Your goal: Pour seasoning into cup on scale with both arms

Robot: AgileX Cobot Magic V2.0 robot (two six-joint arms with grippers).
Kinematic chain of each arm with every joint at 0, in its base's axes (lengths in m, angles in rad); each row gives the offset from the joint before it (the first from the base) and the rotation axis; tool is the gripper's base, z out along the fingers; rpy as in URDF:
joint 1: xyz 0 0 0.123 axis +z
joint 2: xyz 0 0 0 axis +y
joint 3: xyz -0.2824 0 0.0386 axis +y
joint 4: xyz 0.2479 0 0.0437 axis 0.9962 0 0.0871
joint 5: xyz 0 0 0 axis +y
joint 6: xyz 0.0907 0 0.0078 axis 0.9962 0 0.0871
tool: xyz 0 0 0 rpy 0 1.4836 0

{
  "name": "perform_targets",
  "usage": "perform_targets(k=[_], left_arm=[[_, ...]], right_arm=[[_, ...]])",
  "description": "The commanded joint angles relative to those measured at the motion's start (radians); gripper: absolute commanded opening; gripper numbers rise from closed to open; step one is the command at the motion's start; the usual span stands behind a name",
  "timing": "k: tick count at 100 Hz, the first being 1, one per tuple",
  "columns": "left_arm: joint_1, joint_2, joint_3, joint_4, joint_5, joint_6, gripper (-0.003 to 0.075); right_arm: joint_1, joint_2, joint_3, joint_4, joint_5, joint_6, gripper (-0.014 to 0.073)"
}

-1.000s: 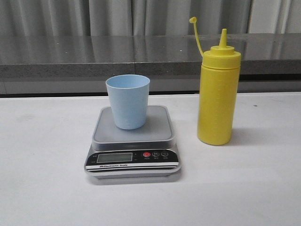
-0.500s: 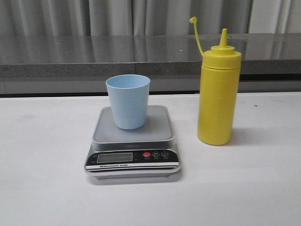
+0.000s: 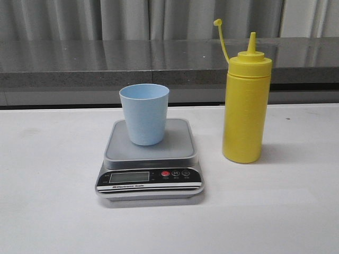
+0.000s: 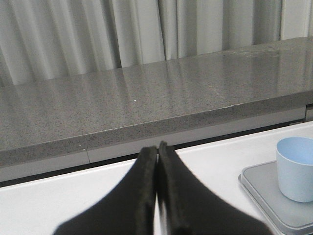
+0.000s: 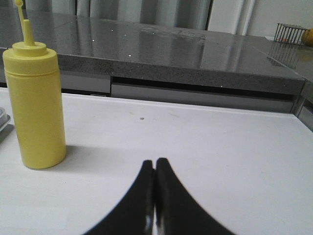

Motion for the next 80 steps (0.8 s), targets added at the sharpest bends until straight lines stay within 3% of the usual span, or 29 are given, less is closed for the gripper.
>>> perform_targets(k=[1, 54, 80], left_arm=[[0.002, 0.005, -0.025, 0.0, -0.082, -0.006, -0.0018], [0.002, 0.005, -0.021, 0.002, -0.085, -0.006, -0.0018], [0.002, -0.056, 0.101, 0.033, -0.112, -0.006, -0.0018]], right_arm=[[-0.007, -0.013, 0.0, -0.012, -0.083, -0.009, -0.012], [-0.007, -0.013, 0.0, -0.012, -0.083, -0.009, -0.012], [-0.007, -0.013, 0.0, -0.012, -0.083, -0.009, -0.012]])
